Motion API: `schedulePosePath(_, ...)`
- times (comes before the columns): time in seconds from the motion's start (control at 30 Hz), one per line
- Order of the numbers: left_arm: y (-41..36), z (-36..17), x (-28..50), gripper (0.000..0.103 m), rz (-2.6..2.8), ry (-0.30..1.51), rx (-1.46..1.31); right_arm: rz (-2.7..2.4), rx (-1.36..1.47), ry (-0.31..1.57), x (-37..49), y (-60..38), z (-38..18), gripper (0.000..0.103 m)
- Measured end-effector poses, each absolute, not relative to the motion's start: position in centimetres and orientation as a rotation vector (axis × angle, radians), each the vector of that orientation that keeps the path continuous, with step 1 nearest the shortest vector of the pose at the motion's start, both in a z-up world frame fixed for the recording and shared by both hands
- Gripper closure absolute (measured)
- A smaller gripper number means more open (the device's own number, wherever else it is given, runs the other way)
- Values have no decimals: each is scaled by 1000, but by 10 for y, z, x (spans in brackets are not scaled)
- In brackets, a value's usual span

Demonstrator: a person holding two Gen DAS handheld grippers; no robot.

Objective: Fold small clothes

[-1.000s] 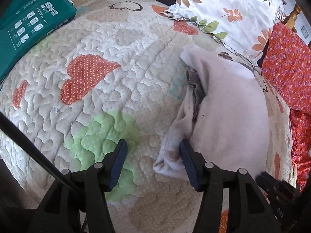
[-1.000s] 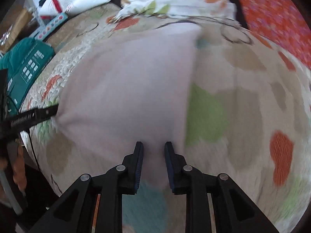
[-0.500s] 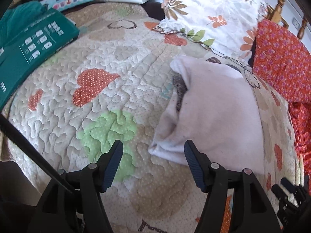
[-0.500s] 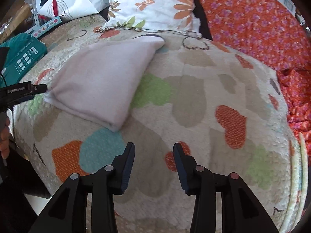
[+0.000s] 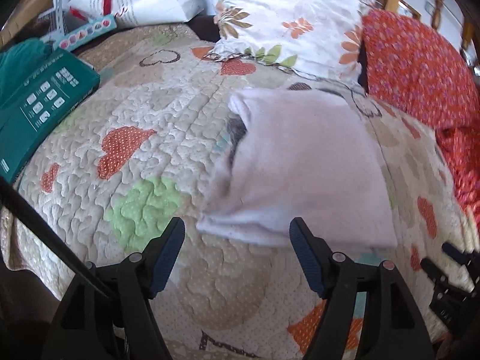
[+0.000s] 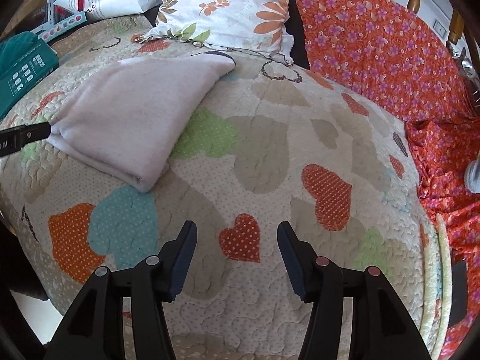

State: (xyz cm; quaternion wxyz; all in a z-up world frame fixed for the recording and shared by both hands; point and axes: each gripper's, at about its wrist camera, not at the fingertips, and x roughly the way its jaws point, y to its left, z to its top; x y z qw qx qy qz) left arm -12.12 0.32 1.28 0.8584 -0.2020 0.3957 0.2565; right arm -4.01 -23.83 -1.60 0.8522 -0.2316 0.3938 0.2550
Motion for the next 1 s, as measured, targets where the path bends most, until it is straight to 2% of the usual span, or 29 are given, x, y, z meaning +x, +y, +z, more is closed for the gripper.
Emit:
schedulePosePath(0.13, 47, 22, -112, 26, 562, 836, -555, 585, -372, 867, -24, -242, -8, 40)
schedulePosePath(0.23, 78, 18, -102, 25, 597, 845, -584, 718, -130, 932, -2, -242, -3, 33)
schedulePosePath(0.3, 90, 8, -93, 25, 602, 874, -580, 785, -8, 974, 9, -234, -7, 33)
schedulePosePath(0.5, 92, -25, -80, 25, 440, 964, -702, 863, 128, 1098, 32, -182, -40, 33)
schedulePosePath(0.57, 83, -24, -77, 26, 422, 952, -663, 871, 162, 1125, 36, -168, -51, 38)
schedulePosePath(0.63, 75, -25, -75, 44, 375, 962, -667, 893, 244, 1163, 41, -162, -59, 70)
schedulePosePath(0.67, 72, -26, -75, 71, 357, 968, -677, 896, 316, 1193, 45, -163, -63, 72)
schedulePosePath(0.7, 70, -26, -75, 80, 349, 978, -681, 904, 352, 1205, 47, -165, -64, 78)
schedulePosePath(0.87, 54, -18, -102, 90, 346, 969, -702, 952, 364, 1205, 35, -185, -55, 86)
schedulePosePath(1.0, 41, -23, -123, 91, 347, 1005, -688, 971, 319, 1205, 17, -205, -50, 86)
